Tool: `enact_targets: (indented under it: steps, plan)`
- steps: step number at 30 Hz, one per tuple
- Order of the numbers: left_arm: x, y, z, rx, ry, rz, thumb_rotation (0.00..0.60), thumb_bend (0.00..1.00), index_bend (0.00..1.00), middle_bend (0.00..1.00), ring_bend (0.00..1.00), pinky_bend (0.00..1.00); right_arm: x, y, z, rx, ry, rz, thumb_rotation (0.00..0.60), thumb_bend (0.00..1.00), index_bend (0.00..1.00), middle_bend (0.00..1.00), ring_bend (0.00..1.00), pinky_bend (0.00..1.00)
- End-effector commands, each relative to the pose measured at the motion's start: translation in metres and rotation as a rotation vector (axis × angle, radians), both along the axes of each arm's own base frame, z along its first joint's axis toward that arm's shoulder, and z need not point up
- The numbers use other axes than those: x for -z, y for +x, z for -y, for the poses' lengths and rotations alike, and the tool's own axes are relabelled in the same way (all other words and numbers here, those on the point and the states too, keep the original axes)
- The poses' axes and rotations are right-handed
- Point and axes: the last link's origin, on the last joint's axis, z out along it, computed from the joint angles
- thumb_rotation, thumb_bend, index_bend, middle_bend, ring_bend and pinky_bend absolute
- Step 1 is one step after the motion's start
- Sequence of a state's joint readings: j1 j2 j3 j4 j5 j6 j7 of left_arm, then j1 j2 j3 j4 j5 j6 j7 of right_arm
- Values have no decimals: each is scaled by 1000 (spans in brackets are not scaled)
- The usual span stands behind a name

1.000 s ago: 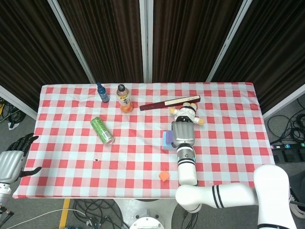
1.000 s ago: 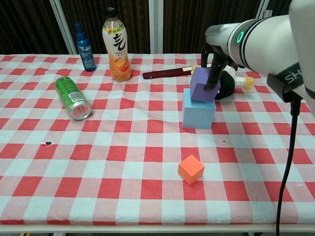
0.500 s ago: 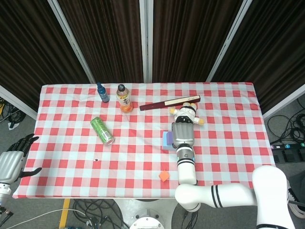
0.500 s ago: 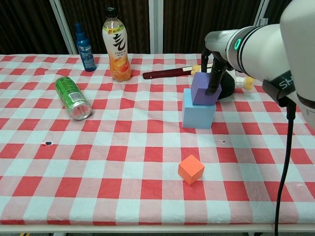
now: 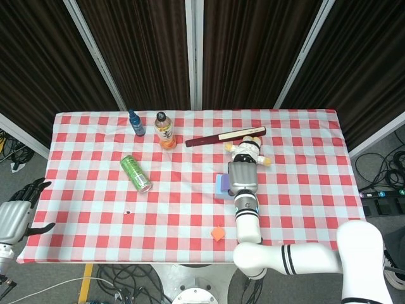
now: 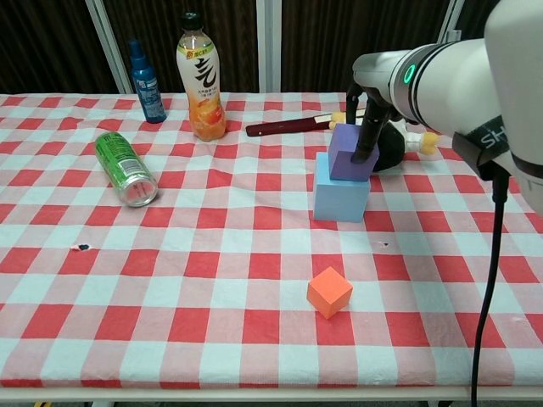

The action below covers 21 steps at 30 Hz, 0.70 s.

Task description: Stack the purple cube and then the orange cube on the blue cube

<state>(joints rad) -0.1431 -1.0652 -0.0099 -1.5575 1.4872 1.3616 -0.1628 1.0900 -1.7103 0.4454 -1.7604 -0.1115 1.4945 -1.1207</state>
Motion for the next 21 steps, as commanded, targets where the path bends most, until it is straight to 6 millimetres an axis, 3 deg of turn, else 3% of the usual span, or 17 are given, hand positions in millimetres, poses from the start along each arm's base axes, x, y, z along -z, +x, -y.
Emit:
enact_targets:
  steps: [1,15,21]
  plan:
    - [0,1,0,2,0,1,600,0,191,179,147,222,-1,0,0,0,1,3,600,127,551,1000,931,801]
    - [0,1,0,0,-2,3,600,0,191,178,147,222,-1,-2,0,1,18,7,600,117,488,1000,930,802]
    - [0,1,0,-1,-4,6,600,0,191,177,147,222,-2,-3,1,2,18,8,600,107,379,1000,929,802]
